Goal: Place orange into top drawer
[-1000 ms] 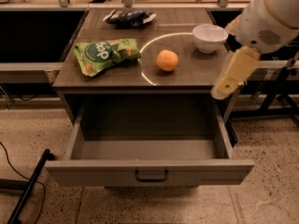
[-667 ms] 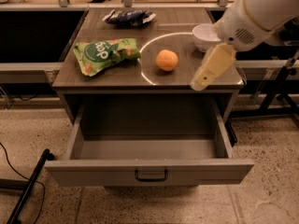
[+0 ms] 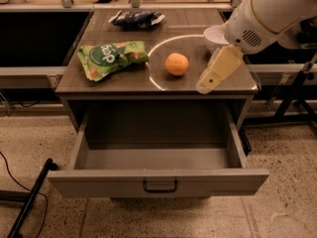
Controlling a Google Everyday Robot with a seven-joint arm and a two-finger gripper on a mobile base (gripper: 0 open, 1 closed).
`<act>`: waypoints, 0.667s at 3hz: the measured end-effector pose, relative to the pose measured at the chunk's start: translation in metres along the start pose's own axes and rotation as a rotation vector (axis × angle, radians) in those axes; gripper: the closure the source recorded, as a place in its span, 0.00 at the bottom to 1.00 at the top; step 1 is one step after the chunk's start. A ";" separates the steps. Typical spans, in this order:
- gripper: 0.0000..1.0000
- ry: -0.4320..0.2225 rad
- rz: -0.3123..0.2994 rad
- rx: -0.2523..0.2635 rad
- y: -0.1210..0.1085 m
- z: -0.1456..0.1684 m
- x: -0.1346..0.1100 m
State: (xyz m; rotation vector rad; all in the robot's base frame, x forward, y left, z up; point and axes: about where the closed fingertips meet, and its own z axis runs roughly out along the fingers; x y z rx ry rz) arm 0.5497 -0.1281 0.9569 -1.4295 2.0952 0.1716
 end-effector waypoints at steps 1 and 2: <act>0.00 -0.019 0.004 -0.008 -0.003 0.012 0.002; 0.00 -0.082 0.016 -0.023 -0.017 0.042 0.008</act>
Offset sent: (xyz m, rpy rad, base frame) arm 0.0630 0.0014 -0.0681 0.1699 -0.0219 0.0261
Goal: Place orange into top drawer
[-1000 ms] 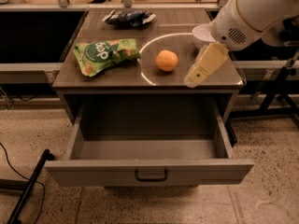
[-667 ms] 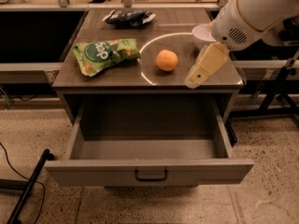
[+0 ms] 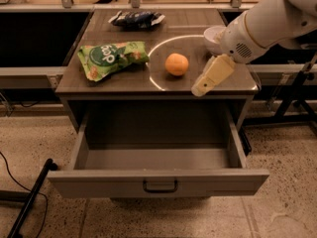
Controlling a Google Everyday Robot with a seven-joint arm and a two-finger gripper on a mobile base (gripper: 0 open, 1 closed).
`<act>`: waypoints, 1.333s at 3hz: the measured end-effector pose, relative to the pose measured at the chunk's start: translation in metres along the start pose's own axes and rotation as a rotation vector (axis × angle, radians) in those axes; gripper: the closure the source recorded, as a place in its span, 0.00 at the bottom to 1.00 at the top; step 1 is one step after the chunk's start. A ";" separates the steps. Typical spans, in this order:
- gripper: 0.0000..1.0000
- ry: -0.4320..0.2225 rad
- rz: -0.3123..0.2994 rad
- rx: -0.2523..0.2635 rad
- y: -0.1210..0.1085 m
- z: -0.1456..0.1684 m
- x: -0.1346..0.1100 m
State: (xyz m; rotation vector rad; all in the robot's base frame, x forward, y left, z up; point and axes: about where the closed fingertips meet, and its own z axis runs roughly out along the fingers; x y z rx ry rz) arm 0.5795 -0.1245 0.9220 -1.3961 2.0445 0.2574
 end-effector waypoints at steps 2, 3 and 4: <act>0.00 -0.097 0.040 -0.046 -0.021 0.053 0.002; 0.00 -0.114 0.056 -0.050 -0.026 0.075 -0.008; 0.00 -0.124 0.080 -0.050 -0.030 0.094 -0.013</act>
Offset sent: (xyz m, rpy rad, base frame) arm 0.0540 0.0218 -0.0485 0.1561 0.0137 0.0179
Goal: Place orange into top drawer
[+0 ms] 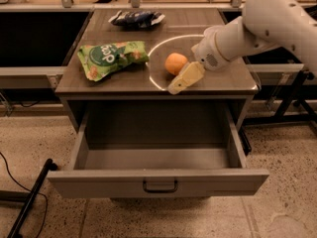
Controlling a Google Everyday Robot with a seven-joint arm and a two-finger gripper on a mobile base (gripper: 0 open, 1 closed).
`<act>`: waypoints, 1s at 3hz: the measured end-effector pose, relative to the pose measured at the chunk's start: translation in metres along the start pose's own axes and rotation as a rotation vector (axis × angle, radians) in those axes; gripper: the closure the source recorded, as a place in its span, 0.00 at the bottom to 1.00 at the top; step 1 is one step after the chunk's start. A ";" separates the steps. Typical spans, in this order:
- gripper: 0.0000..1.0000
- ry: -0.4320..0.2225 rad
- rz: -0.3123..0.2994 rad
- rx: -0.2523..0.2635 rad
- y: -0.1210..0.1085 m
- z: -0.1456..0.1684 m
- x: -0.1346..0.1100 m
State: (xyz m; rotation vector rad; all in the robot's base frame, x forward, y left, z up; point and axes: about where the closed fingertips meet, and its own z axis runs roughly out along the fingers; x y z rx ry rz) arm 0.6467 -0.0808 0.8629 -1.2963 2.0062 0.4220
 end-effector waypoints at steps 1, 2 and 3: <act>0.00 0.001 0.021 -0.011 -0.004 0.019 -0.003; 0.00 0.003 0.032 -0.026 -0.005 0.032 -0.006; 0.21 -0.001 0.037 -0.050 -0.004 0.045 -0.013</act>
Offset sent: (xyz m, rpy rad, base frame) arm 0.0271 0.0295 -0.0233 0.0235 0.0550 -0.0078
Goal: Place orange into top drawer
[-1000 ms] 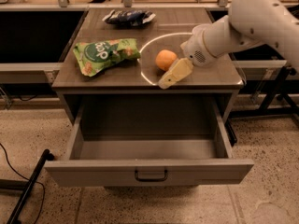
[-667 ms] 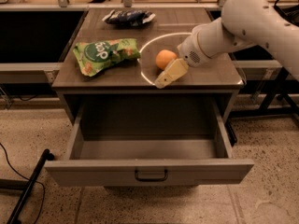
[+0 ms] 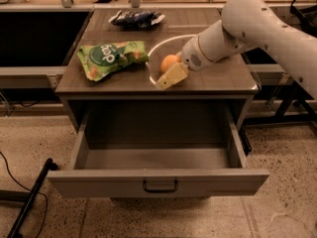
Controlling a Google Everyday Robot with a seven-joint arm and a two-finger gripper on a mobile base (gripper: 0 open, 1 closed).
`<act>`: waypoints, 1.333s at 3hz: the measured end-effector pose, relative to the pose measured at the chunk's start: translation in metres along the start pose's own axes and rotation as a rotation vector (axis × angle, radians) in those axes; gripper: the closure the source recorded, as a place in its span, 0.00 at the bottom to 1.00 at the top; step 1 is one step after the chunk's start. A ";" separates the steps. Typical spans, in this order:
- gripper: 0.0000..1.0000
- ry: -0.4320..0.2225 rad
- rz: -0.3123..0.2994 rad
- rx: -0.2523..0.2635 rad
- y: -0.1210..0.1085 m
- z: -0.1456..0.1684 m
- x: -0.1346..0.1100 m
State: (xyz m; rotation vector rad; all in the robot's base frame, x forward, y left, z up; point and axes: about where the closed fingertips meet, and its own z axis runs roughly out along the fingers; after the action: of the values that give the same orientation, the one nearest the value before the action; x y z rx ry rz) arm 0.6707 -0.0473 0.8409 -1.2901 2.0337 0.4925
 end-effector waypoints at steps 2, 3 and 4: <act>0.68 -0.038 -0.017 -0.012 0.008 -0.006 -0.011; 0.92 -0.092 -0.054 -0.010 0.037 -0.030 -0.018; 1.00 -0.098 -0.052 -0.062 0.082 -0.036 -0.002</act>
Offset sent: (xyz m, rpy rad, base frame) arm -0.0165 0.0046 0.0306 0.0618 -0.0575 0.0350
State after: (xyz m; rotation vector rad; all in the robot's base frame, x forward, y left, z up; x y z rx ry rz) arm 0.5858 -0.0327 0.8644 -1.3258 1.9129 0.5871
